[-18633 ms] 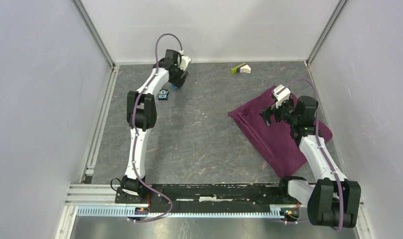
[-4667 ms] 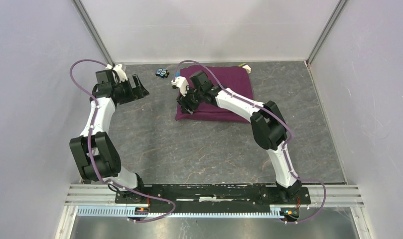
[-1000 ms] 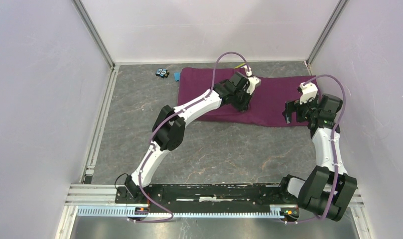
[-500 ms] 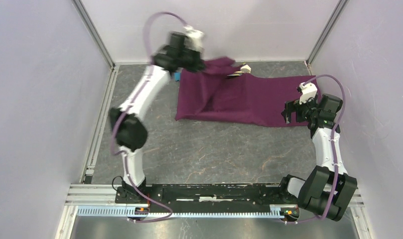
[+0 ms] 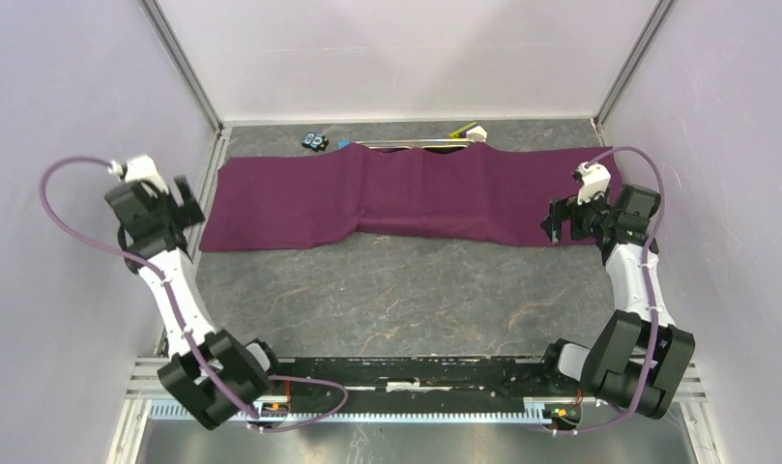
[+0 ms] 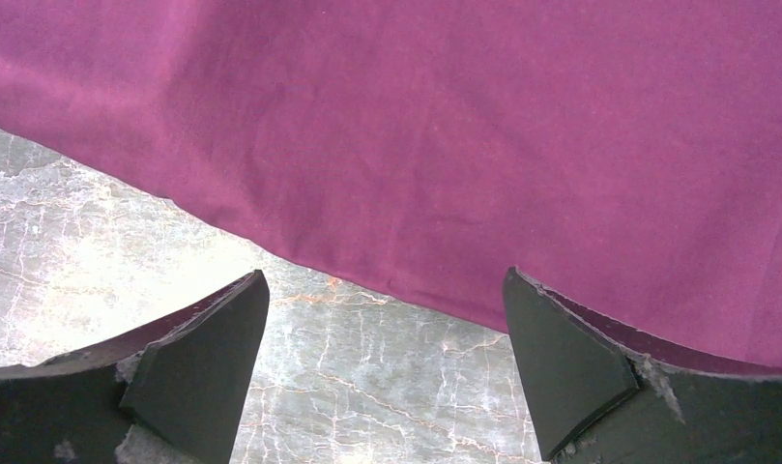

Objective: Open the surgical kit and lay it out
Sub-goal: Open the surgical kit at the center of the board.

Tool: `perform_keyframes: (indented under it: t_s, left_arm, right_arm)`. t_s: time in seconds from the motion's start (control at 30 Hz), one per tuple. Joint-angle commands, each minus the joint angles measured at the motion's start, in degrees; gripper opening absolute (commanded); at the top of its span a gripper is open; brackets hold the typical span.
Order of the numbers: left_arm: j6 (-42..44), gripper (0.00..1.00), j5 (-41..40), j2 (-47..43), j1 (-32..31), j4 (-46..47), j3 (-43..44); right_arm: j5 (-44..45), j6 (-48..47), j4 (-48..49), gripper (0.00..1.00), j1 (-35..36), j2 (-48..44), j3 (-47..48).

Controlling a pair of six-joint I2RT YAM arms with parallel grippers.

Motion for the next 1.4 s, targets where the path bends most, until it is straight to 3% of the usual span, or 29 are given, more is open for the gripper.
perform_keyframes:
  t_s: [0.0, 0.13, 0.3, 0.5, 0.57, 0.7, 1.0, 1.17, 1.37]
  left_arm:
    - [7.8, 1.0, -4.46, 0.14, 8.23, 7.77, -15.2]
    - [7.44, 1.0, -2.65, 0.28, 10.0, 10.59, -19.24]
    - [0.87, 1.0, 14.67, 2.7, 7.15, 8.38, -12.32]
    - [-1.71, 1.0, 10.81, 11.37, -14.47, 9.72, -1.54]
    - [-4.45, 1.0, 12.19, 16.58, -18.88, 11.26, 3.29]
    - [-12.2, 0.97, 16.73, 29.52, -23.49, 11.83, 16.76]
    - [-20.47, 0.93, 19.82, 52.68, -33.61, 11.8, 37.37]
    - [-23.62, 0.93, 19.68, 60.81, -37.83, 10.58, 44.73]
    - [-24.92, 0.89, 18.95, 65.96, -40.46, 9.68, 47.64]
  right_arm:
    - [-1.89, 0.14, 0.16, 0.98, -0.34, 0.22, 0.71]
    - [-2.0, 0.05, 0.03, 0.98, -0.17, 0.6, 1.23]
    - [0.98, -0.89, -0.36, 0.98, 1.39, 0.92, 3.4]
    - [6.85, -1.65, -0.05, 0.98, 4.31, 4.92, 9.21]
    - [8.54, -1.21, 0.56, 0.98, 7.3, 7.78, 12.05]
    - [8.27, 2.43, 3.56, 0.98, 12.06, 15.45, 18.3]
    - [5.19, 13.43, 6.63, 0.97, 19.33, 36.72, 38.12]
    - [4.7, 17.21, 6.1, 0.97, 21.59, 46.82, 48.11]
    - [3.55, 20.66, 5.8, 0.92, 24.28, 54.95, 53.97]
